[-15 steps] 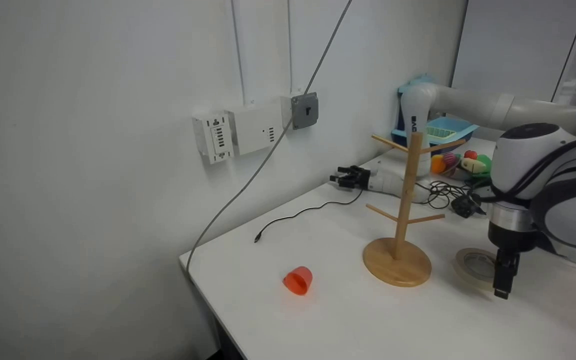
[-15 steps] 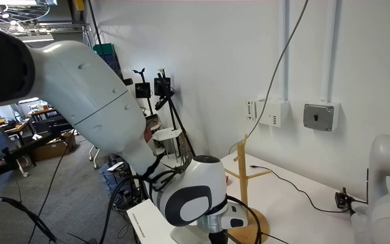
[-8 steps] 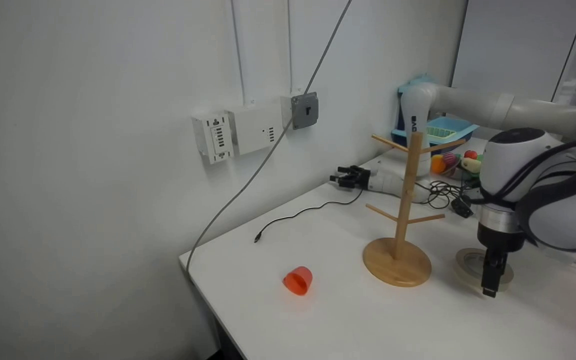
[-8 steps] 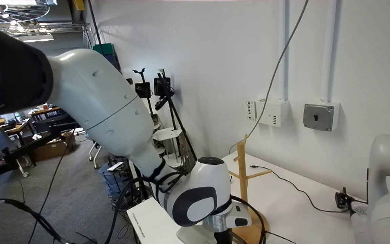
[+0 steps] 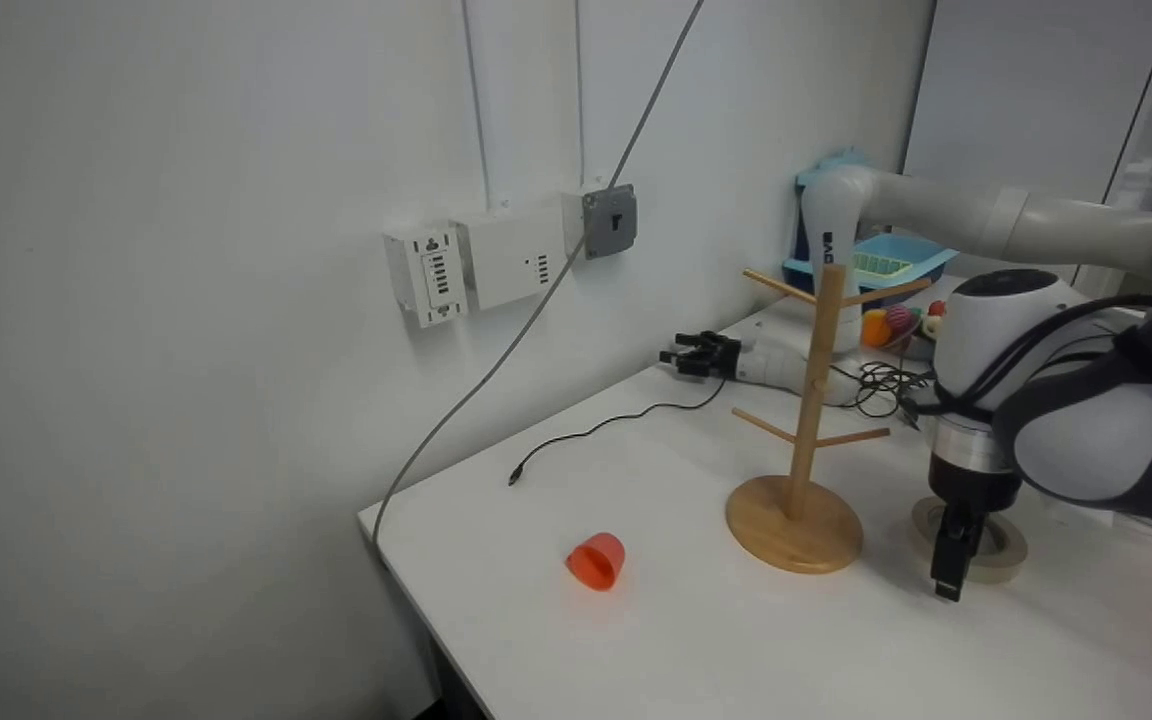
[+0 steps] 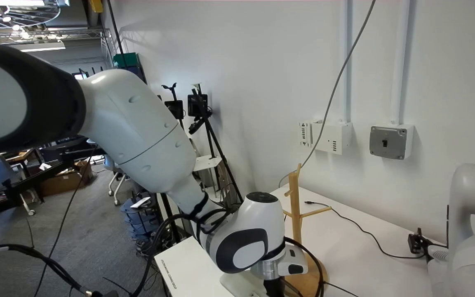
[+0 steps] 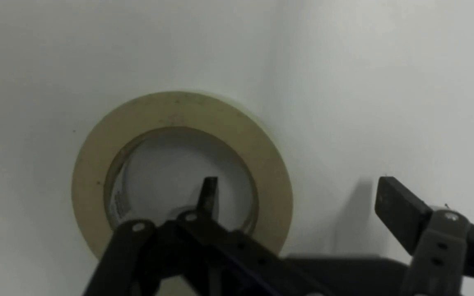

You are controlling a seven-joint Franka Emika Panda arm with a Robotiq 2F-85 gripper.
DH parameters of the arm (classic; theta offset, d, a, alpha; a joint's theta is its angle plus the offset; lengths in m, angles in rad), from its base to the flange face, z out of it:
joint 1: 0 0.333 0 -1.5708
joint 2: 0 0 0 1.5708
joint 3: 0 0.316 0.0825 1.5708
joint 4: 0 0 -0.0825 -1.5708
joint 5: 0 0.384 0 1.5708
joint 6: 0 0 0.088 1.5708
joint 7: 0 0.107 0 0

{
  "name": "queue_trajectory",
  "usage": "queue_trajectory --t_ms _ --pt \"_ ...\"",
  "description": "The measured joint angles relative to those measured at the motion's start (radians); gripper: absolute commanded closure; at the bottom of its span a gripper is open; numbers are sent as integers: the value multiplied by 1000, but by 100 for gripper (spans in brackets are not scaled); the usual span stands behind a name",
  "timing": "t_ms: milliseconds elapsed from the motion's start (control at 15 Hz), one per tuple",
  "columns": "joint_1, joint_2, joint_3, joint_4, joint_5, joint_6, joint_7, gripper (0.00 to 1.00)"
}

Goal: Pick up the seal tape and put it on the wooden object

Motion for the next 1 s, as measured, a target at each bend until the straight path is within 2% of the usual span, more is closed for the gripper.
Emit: queue_trajectory --t_ms 533,600,667,1000 --pt "-13 10 10 29 22 0 -1 95" --pt "-14 10 10 31 22 0 -1 98" --pt "-15 10 10 32 22 1 -1 94" --pt "-17 4 3 21 13 0 -3 94"
